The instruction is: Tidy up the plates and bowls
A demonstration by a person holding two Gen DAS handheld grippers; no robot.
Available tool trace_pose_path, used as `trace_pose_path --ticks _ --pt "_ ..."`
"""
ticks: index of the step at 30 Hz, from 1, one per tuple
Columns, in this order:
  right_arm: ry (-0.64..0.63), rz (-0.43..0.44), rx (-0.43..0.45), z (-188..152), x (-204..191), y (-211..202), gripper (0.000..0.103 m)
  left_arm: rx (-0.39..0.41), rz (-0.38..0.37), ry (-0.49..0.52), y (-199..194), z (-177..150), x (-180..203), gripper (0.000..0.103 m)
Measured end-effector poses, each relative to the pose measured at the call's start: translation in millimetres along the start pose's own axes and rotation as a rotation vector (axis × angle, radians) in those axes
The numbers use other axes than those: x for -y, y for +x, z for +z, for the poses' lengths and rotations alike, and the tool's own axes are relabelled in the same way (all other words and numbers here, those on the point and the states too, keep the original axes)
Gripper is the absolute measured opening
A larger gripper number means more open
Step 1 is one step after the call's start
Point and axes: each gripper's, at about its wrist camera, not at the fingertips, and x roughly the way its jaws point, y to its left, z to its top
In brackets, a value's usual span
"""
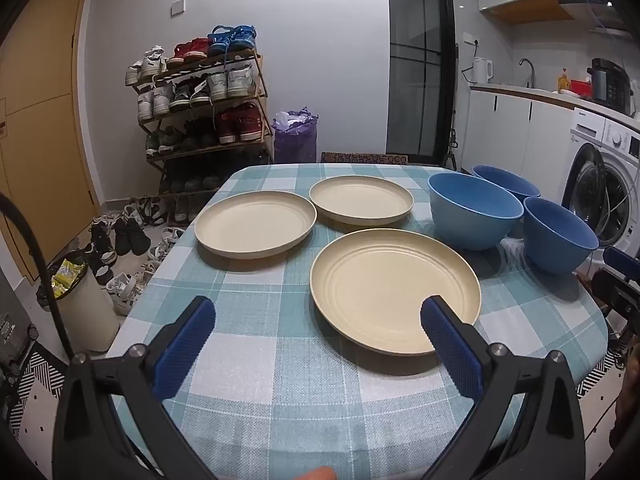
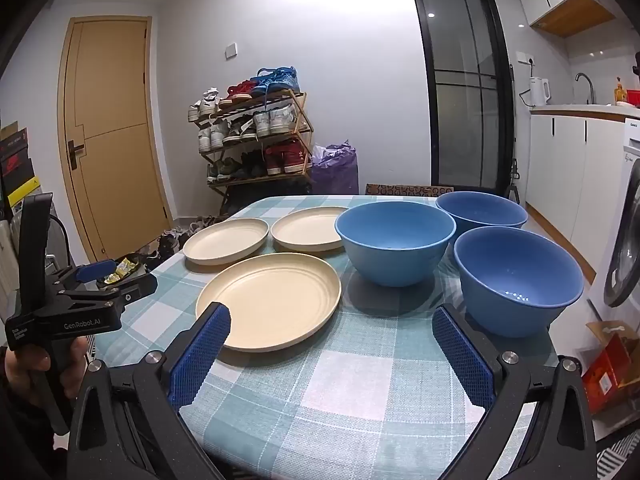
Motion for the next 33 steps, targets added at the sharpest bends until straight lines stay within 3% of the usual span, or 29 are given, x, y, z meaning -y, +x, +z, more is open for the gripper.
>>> trace_pose_path --ticks 33 --pt "0.007 0.008 0.005 2.1 -0.8 0.3 0.103 -0.011 0.0 -0.009 4.7 -2.2 -3.0 0.103"
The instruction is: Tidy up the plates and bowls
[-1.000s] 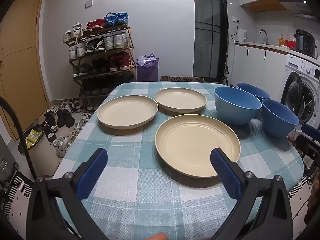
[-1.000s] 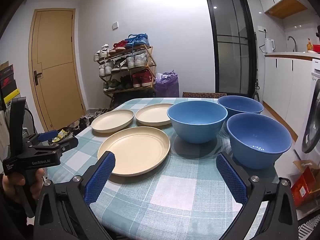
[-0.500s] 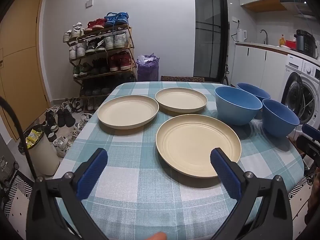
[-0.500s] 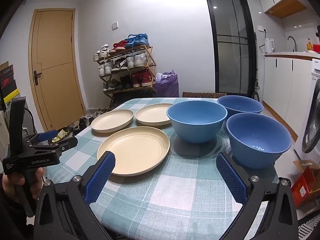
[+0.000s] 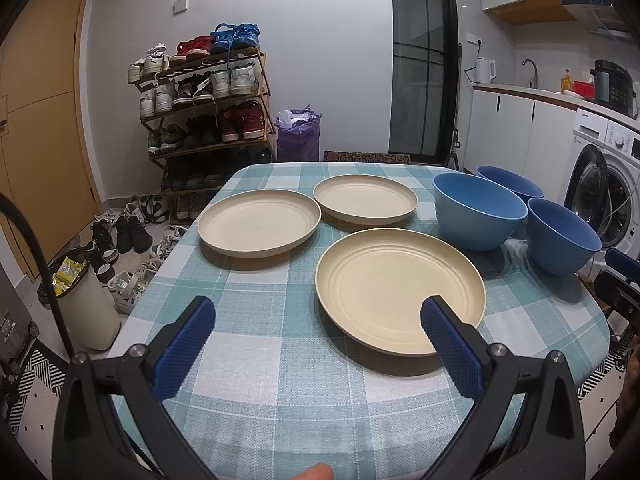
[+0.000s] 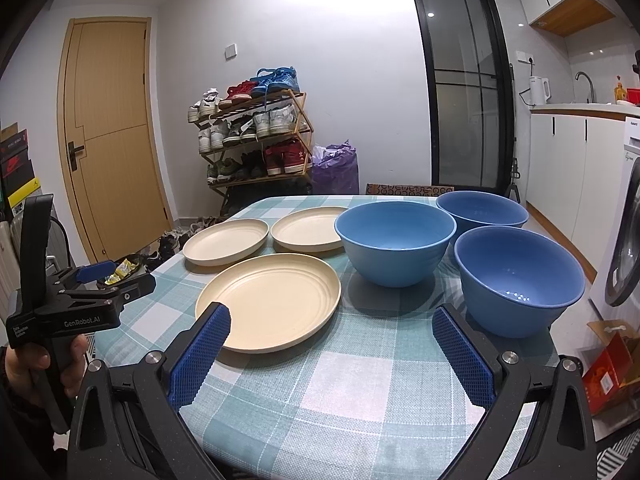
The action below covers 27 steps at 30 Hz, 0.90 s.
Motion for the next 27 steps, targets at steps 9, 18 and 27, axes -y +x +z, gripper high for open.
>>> trace_pose_path --ticks 9,18,27 --pt "-0.004 0.003 0.001 1.8 -0.3 2.5 0.103 -0.003 0.006 -0.01 3.1 -2.0 -7.3 0.103" --pt "-0.002 0.002 0.001 0.6 1.7 5.1 0.103 -0.004 0.009 -0.014 3.0 -1.0 -7.6 0.103" --pt "-0.002 0.001 0.002 0.5 2.0 4.5 0.103 -0.009 0.002 -0.017 4.0 -0.9 -7.9 0.103"
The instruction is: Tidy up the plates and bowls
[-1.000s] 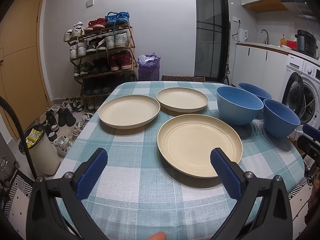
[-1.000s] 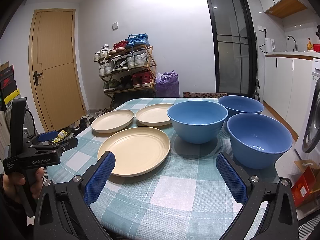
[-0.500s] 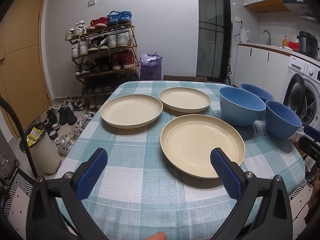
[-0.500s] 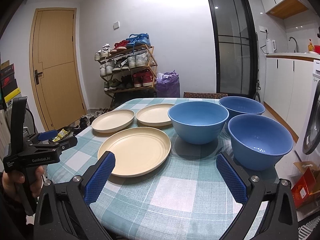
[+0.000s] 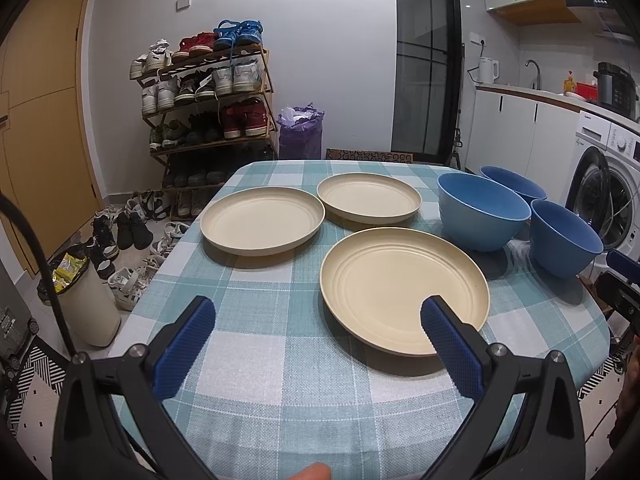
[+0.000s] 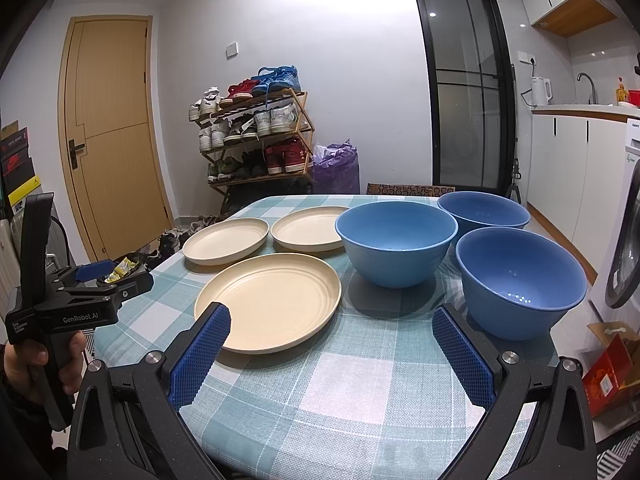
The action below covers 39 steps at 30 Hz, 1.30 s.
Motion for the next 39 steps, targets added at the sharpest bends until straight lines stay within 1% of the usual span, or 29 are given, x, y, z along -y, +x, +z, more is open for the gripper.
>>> trace_pose_path --ticks 11,15,17,19,28,32,35,39 --pt "-0.004 0.001 0.001 1.8 -0.7 0.0 0.103 -0.009 -0.001 0.02 1.7 0.1 3.8 0.103" --pt "-0.005 0.002 0.001 2.4 0.0 0.8 0.103 -0.006 0.014 0.03 2.0 1.5 3.7 0.103" --pt "-0.006 0.002 0.001 2.8 0.0 1.2 0.103 -0.004 0.01 0.032 2.1 2.3 3.4 0.103" --pt "-0.007 0.003 0.0 4.3 0.7 2.5 0.103 0.002 0.005 0.033 1.6 4.0 3.2 0.103" --pt "-0.009 0.008 -0.009 12.5 5.1 11.7 0.103 0.025 0.027 0.028 4.5 14.3 0.2 0.103" --pt "-0.006 0.01 -0.006 17.6 8.9 12.2 0.103 0.011 0.026 0.042 8.6 21.8 1.3 0.103" --pt "-0.012 0.009 -0.006 24.4 10.6 15.1 0.103 0.006 -0.005 0.034 11.2 27.8 0.6 0.103" --pt "-0.017 0.012 -0.007 31.7 12.7 17.6 0.103 0.001 -0.018 0.019 15.7 33.0 -3.9 0.103"
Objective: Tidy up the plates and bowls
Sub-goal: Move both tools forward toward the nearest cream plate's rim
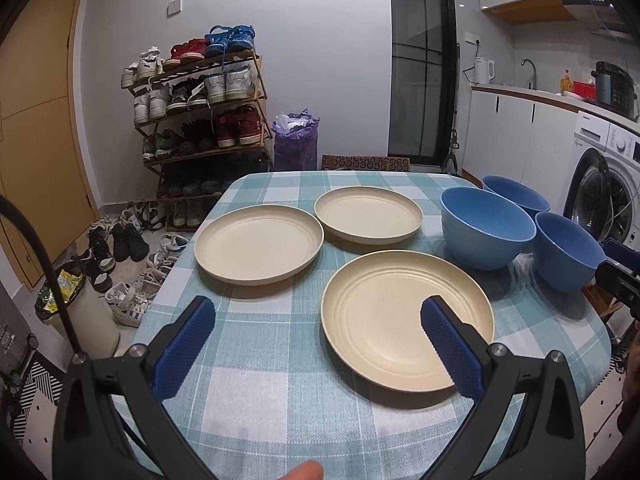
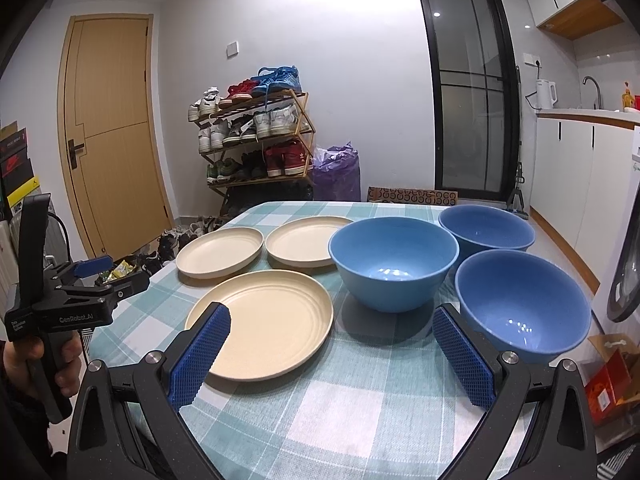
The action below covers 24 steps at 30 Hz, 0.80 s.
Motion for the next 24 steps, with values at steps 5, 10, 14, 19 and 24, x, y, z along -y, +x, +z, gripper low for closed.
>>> trace_pose_path --ticks 5,10,14,19,24 --pt "-0.017 0.008 -0.005 12.9 -0.3 4.1 0.103 0.004 -0.011 -0.011 3.9 9.7 -6.8 0.103" --pt "-0.022 0.02 -0.019 30.7 -0.4 9.2 0.103 0.015 -0.008 -0.005 7.0 24.9 -12.6 0.103" --pt "-0.023 0.037 -0.037 43.8 0.5 14.1 0.103 0.027 0.004 0.006 9.5 38.4 -16.7 0.103" --pt "-0.036 0.049 -0.064 64.0 0.3 22.5 0.103 0.016 -0.025 -0.026 15.4 57.3 -27.3 0.103" --pt "-0.042 0.067 -0.092 83.8 3.2 33.7 0.103 0.013 -0.023 -0.032 22.7 74.1 -33.9 0.103"
